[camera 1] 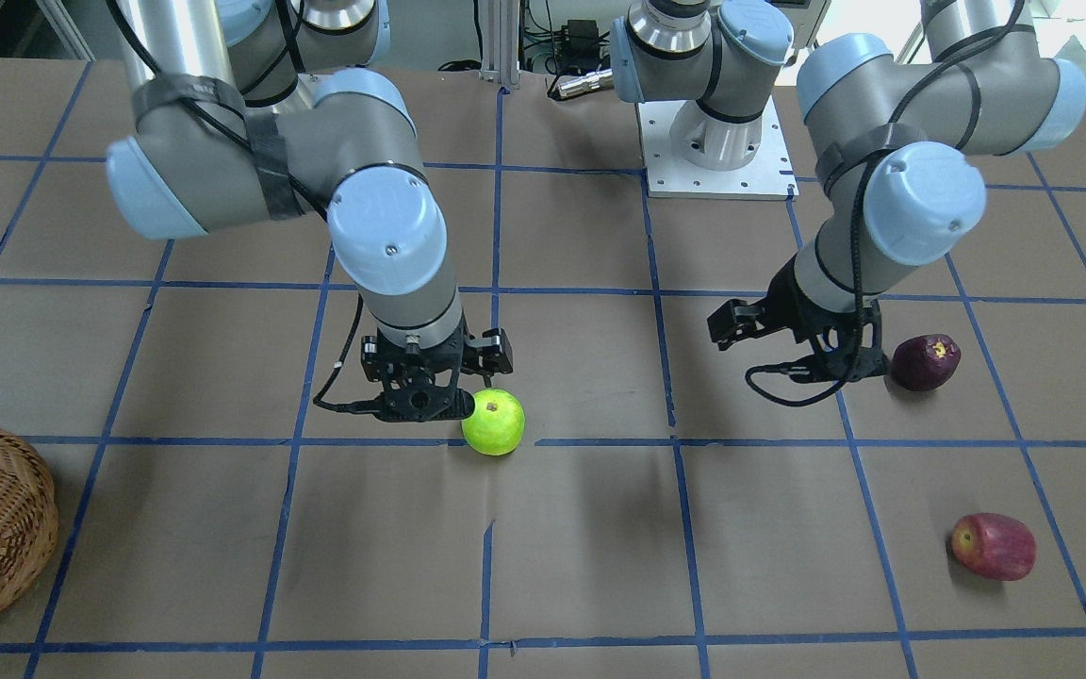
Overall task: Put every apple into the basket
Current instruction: 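Lower the right gripper onto the green apple while left moves to red apple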
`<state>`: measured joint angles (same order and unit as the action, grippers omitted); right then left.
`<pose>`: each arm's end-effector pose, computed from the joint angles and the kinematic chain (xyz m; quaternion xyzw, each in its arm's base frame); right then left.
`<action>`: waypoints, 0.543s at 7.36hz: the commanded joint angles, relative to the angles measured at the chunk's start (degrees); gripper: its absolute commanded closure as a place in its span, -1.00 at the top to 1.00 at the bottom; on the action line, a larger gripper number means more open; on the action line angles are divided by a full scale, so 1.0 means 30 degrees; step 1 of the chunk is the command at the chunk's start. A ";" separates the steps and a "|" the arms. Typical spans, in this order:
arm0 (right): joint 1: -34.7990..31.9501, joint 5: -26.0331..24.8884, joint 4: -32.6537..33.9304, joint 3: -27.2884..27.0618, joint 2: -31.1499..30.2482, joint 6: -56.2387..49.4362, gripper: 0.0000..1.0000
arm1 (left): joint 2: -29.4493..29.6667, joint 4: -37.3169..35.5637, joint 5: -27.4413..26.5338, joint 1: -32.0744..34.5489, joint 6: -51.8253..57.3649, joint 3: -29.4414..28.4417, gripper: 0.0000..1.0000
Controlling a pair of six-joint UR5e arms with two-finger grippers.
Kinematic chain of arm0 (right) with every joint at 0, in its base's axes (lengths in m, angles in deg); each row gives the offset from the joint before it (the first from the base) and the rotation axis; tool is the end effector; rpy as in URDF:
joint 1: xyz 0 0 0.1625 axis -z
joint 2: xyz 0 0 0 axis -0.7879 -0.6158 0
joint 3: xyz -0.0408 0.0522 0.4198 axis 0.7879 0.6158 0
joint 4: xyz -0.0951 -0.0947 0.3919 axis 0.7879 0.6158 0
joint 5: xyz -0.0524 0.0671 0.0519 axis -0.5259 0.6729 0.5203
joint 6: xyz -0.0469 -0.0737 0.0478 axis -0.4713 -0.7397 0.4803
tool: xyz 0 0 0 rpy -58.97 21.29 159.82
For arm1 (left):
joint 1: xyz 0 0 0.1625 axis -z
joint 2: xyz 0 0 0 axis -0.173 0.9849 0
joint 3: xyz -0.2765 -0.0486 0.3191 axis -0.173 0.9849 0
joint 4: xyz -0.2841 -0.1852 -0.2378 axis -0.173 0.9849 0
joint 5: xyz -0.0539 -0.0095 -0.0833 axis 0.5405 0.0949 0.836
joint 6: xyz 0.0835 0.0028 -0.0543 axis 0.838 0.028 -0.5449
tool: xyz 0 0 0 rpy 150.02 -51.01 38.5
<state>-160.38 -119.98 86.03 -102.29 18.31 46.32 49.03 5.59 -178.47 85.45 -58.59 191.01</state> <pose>0.3335 -0.5575 0.2498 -0.0097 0.9989 0.0380 0.0267 0.0054 -0.5169 0.3188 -0.0028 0.9959 0.0863 0.0250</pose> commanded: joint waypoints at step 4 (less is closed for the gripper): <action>-0.0462 0.0900 0.1761 -0.0115 0.1773 0.0986 1.00 | 0.1359 -0.3247 -0.1103 -0.5589 0.9047 0.1082 1.00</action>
<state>-161.52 -117.86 90.66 -102.46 22.78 48.53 52.45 -3.21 -181.50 70.34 -34.85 192.85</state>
